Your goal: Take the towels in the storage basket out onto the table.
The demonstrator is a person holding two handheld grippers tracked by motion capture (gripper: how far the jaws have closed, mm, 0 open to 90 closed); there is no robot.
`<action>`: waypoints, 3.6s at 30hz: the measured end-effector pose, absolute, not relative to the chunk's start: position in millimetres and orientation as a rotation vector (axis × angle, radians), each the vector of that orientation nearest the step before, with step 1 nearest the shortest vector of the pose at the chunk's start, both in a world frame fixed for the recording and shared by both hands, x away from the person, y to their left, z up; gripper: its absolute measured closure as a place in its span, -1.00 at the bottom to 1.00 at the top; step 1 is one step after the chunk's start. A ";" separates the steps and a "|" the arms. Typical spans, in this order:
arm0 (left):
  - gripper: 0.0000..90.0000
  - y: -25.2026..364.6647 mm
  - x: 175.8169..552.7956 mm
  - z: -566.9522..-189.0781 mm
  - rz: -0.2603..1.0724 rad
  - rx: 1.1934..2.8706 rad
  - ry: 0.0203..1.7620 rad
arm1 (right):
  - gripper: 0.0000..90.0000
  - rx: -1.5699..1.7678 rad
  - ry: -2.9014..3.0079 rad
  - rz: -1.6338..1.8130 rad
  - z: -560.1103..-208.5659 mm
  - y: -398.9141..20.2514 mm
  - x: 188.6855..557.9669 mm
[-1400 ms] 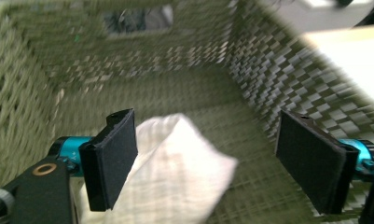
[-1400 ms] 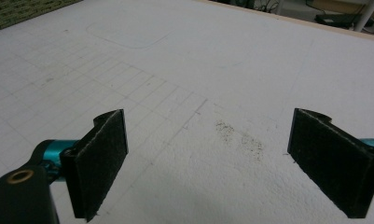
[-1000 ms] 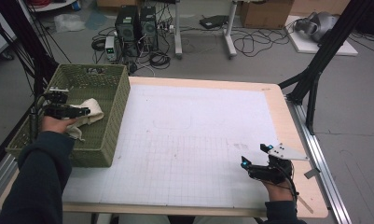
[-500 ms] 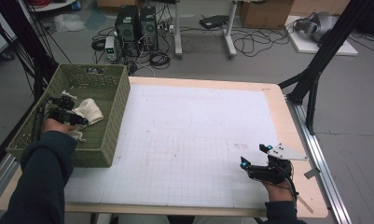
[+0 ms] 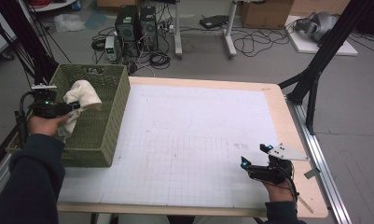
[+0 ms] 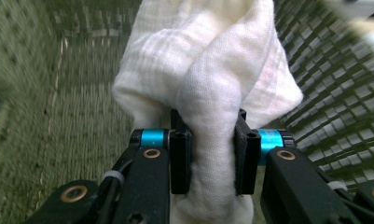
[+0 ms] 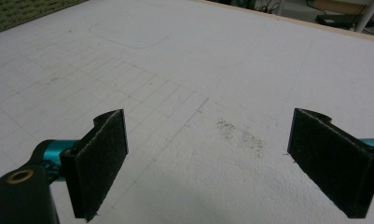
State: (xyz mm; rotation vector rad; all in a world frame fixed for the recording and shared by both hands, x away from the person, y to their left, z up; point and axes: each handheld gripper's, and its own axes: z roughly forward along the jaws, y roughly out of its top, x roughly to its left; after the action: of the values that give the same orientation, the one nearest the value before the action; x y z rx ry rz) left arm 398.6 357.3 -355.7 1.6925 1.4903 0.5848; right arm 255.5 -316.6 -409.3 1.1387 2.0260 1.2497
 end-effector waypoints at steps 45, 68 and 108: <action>0.61 199.0 331.9 -258.1 0.487 1.566 0.663 | -0.75 1.118 2.007 1.260 -405.7 -310.2 257.0; 0.58 68.1 332.2 -355.7 0.211 1.764 0.570 | -0.75 1.110 2.008 1.252 -406.3 -312.1 256.5; -0.57 127.6 315.4 -413.6 0.389 1.720 0.798 | -0.75 1.081 2.054 1.223 -409.1 -302.0 266.2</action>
State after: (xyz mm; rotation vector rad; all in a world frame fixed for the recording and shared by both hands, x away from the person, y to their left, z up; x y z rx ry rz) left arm 315.4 127.6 -413.6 1.7203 0.7976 0.3890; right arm 266.2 -302.0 -409.1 1.0811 2.0544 1.2230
